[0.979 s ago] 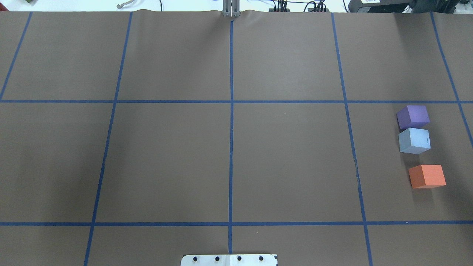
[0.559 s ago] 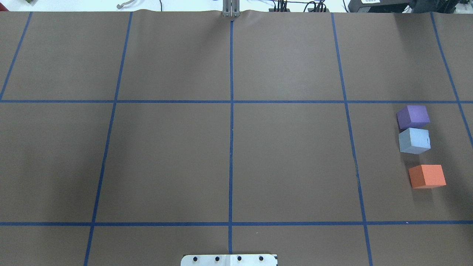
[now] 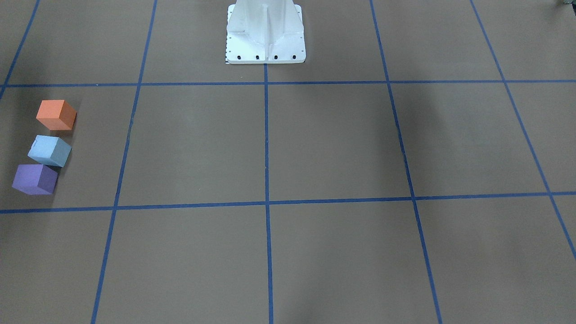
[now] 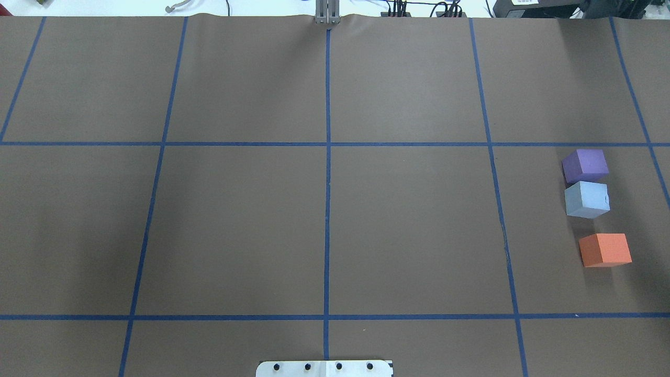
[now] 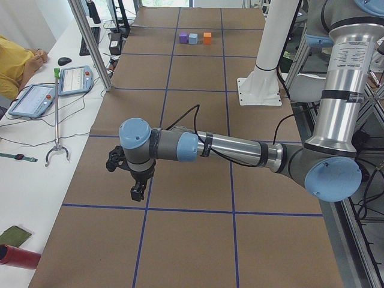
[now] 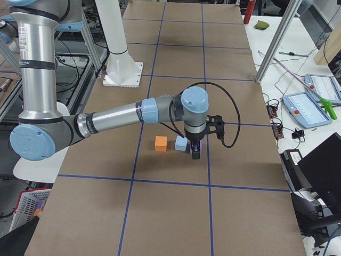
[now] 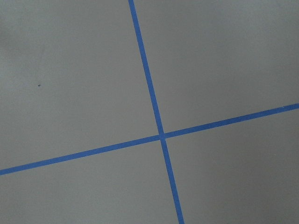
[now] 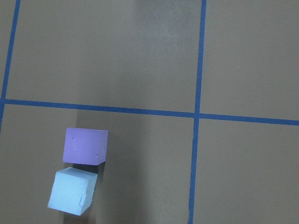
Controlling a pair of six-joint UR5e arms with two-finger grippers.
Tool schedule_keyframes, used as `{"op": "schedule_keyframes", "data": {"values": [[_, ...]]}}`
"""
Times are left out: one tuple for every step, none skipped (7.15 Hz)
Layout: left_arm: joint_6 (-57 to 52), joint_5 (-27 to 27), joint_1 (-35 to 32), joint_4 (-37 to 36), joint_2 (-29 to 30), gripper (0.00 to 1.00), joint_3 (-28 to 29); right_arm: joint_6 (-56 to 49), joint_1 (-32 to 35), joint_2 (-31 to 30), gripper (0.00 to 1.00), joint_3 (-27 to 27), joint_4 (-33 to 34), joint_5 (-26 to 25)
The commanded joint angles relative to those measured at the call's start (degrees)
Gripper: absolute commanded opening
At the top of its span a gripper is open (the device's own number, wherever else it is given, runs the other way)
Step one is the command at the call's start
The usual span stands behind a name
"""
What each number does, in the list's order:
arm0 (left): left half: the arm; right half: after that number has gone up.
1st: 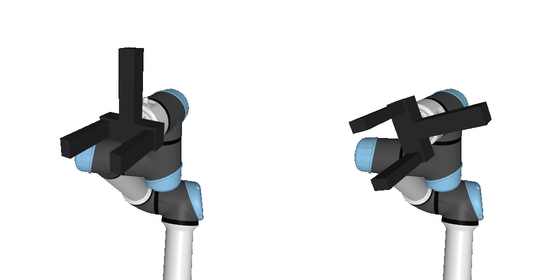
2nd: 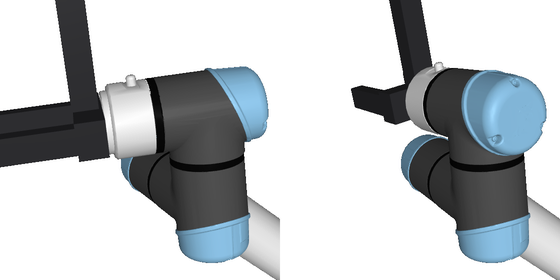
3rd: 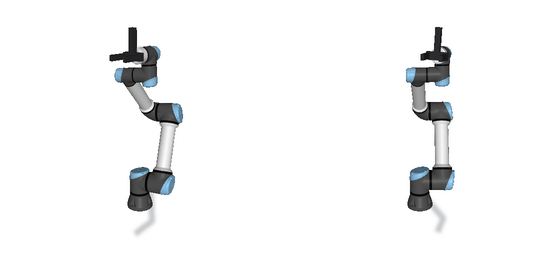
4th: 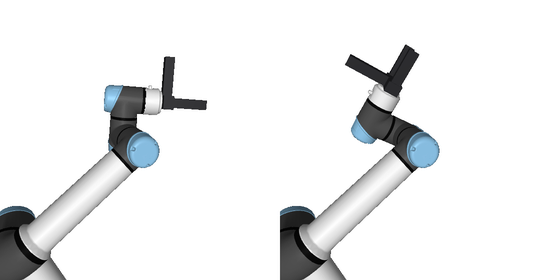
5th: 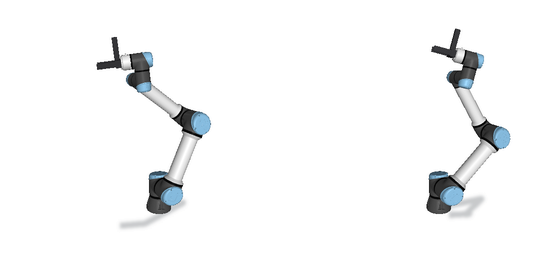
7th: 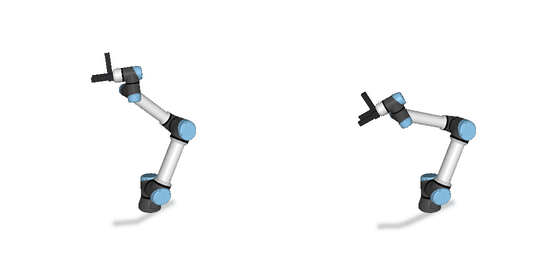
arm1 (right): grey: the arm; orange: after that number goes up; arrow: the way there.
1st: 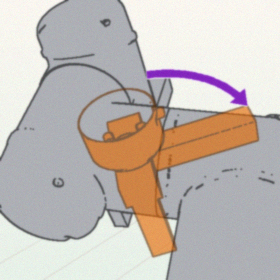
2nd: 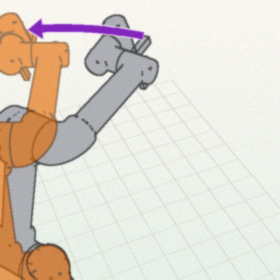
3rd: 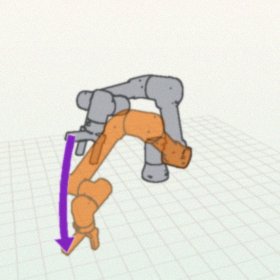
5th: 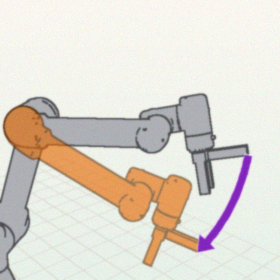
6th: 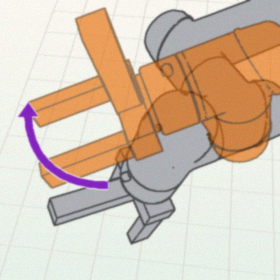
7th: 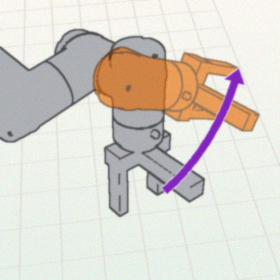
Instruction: Place blue block between orange and purple blocks
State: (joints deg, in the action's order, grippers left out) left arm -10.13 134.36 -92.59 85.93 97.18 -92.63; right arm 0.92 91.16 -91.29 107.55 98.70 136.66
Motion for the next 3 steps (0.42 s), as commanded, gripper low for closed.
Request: {"op": "schedule_keyframes", "data": {"values": [[-0.06, 0.03, 0.04, 0.03, -0.06, 1.0, -0.36, 0.04, -0.02, 0.06, 1.0, 0.03, 0.0, 0.1], [-0.15, 0.03, -0.05, 0.03, -0.15, 1.0, -0.36, 0.04, -0.02, 0.06, 1.0, -0.06, -0.09, 0.27], [-0.24, 0.03, 0.04, 0.03, -0.06, 1.0, -0.36, 0.13, -0.02, 0.06, 1.0, -0.06, -0.09, 0.19]]}}
